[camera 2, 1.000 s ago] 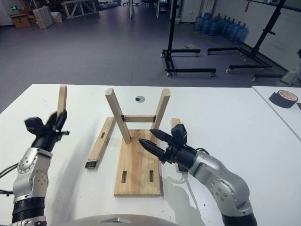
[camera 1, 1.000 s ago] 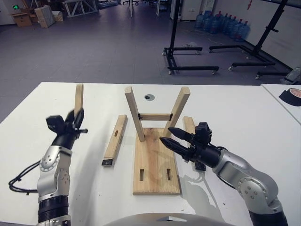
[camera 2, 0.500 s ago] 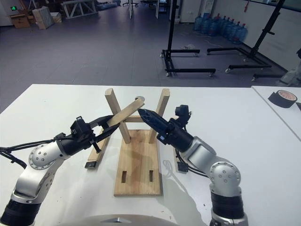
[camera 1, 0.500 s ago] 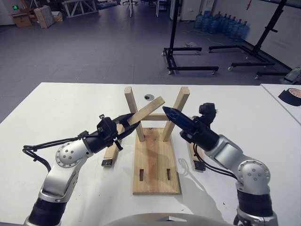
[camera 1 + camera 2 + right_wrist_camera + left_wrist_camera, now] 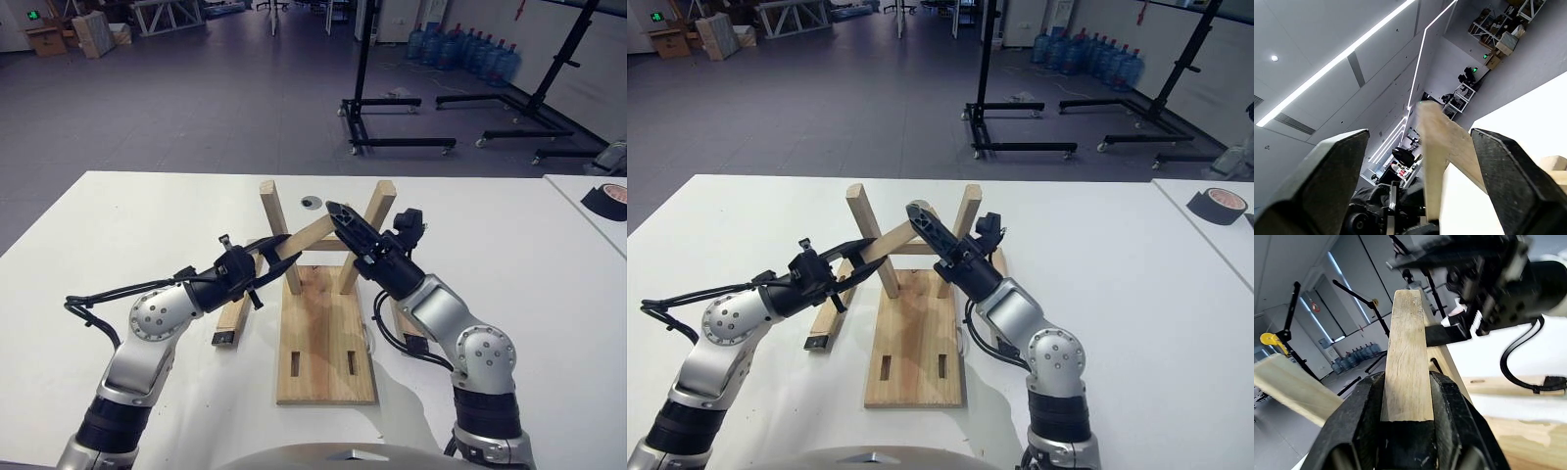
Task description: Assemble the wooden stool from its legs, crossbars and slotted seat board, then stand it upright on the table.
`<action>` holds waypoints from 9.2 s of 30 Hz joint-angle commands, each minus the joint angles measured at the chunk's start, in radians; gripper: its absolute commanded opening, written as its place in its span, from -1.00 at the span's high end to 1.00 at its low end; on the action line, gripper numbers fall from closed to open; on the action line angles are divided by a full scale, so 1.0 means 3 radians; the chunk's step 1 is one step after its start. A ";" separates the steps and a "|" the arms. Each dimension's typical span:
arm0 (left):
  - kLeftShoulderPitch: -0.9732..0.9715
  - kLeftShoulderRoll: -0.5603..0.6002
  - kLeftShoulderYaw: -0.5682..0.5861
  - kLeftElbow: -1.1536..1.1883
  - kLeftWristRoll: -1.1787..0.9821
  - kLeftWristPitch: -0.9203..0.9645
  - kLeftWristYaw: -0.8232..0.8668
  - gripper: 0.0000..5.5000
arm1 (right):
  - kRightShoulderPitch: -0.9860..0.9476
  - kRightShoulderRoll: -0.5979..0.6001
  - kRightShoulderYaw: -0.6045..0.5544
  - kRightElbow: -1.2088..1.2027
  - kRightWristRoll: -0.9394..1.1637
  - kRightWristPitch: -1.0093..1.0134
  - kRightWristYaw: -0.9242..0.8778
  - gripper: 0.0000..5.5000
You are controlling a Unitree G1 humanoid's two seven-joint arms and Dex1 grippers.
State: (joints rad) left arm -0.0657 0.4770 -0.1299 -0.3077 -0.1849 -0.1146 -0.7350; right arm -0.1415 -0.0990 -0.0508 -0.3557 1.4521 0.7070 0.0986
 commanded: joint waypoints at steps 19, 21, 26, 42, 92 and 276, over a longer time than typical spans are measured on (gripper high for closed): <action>-0.0154 -0.0052 -0.0035 0.0084 -0.0153 0.0101 -0.0039 0.53 | -0.0104 0.0114 -0.0064 0.0081 -0.0103 -0.0047 0.0081 0.85; -0.0145 -0.0094 -0.0012 0.0064 -0.0186 0.0190 0.0029 0.40 | -0.0100 0.0100 -0.0075 0.0059 -0.0138 -0.0054 0.0088 0.85; -0.0003 -0.0151 0.0042 -0.0086 -0.0415 0.0426 0.0080 0.11 | 0.0066 -0.0229 -0.0348 -0.0209 -0.0104 -0.0042 0.0288 0.85; 0.0634 -0.0646 0.0715 -0.0446 -0.0879 0.0614 0.0970 0.05 | 0.0379 -0.1118 -0.0886 -0.0107 -0.1211 0.0124 -0.0715 0.85; 0.0289 -0.0711 0.0811 -0.0146 -0.0632 0.0626 0.1213 0.05 | 0.0544 -0.0599 0.0010 0.0028 -0.3798 -0.0315 -0.0280 0.05; -0.0022 0.0710 0.0764 -0.0476 -0.2676 0.2496 -0.1084 0.26 | 0.1045 -0.2151 0.0173 0.0065 -0.2446 -0.0126 0.3167 -0.96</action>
State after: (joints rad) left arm -0.0409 0.6847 0.1133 -0.4575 -1.0194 0.6567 -1.0450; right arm 0.2026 -0.7340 -0.0333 -0.3724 0.8021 0.7176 1.0687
